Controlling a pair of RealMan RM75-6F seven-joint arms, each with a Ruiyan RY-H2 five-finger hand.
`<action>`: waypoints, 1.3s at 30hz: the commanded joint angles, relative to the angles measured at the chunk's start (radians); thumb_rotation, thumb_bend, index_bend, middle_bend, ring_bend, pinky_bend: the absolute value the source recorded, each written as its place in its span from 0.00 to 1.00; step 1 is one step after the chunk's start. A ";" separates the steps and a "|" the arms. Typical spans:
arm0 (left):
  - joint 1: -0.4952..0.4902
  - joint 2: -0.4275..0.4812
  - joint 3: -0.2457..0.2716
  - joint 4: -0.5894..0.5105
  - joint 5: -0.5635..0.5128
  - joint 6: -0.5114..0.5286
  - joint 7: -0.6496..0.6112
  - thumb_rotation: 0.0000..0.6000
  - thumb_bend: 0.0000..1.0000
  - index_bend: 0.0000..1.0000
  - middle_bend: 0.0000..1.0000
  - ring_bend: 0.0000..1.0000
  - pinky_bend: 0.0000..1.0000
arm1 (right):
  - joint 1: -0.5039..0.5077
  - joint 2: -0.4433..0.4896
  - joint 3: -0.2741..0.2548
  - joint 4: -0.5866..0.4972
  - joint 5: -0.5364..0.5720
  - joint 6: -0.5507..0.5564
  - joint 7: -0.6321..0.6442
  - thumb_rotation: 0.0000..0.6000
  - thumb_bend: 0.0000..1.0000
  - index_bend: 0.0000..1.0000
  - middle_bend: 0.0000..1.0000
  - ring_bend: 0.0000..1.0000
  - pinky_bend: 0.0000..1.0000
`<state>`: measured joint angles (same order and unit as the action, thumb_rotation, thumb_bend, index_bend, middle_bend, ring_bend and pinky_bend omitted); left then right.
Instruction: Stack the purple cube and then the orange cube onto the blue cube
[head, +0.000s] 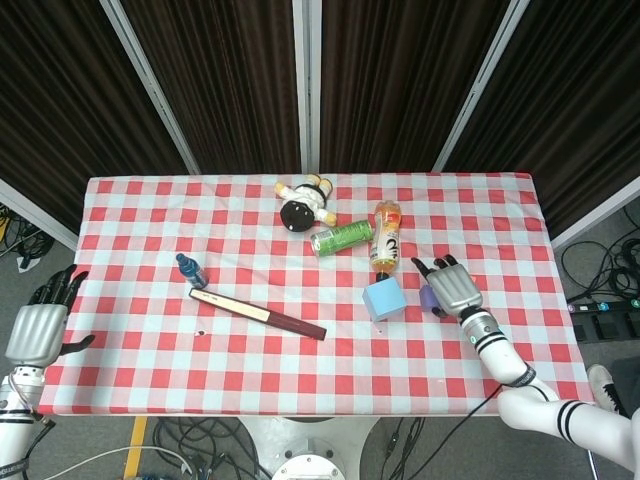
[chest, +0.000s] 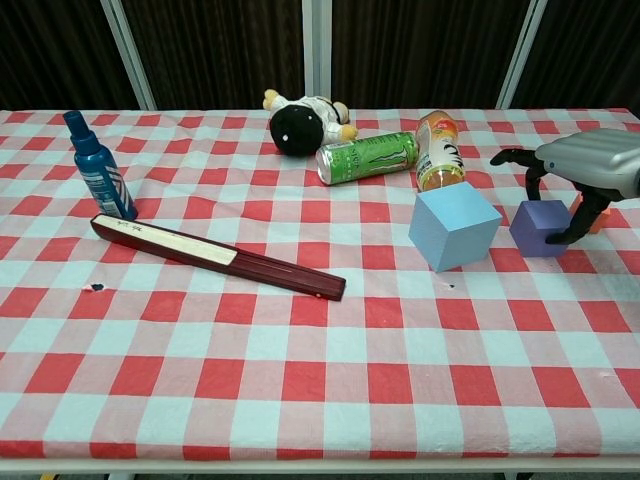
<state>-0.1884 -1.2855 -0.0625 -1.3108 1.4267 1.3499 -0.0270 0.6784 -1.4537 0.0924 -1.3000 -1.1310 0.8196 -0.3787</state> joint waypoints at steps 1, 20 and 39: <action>0.001 -0.001 0.001 0.004 0.000 0.001 -0.004 1.00 0.00 0.11 0.09 0.08 0.20 | -0.001 -0.001 0.002 -0.002 -0.006 0.012 0.005 1.00 0.11 0.08 0.46 0.20 0.15; -0.004 0.006 -0.012 -0.003 -0.003 0.005 -0.034 1.00 0.00 0.11 0.09 0.08 0.20 | 0.074 0.187 0.072 -0.276 -0.048 0.031 -0.054 1.00 0.11 0.08 0.48 0.21 0.16; -0.010 0.009 -0.020 -0.001 -0.021 -0.012 -0.069 1.00 0.00 0.11 0.09 0.08 0.20 | 0.156 0.196 0.050 -0.317 0.006 -0.076 -0.030 1.00 0.11 0.08 0.48 0.21 0.16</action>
<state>-0.1988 -1.2764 -0.0828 -1.3121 1.4059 1.3381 -0.0959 0.8325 -1.2554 0.1433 -1.6182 -1.1229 0.7449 -0.4113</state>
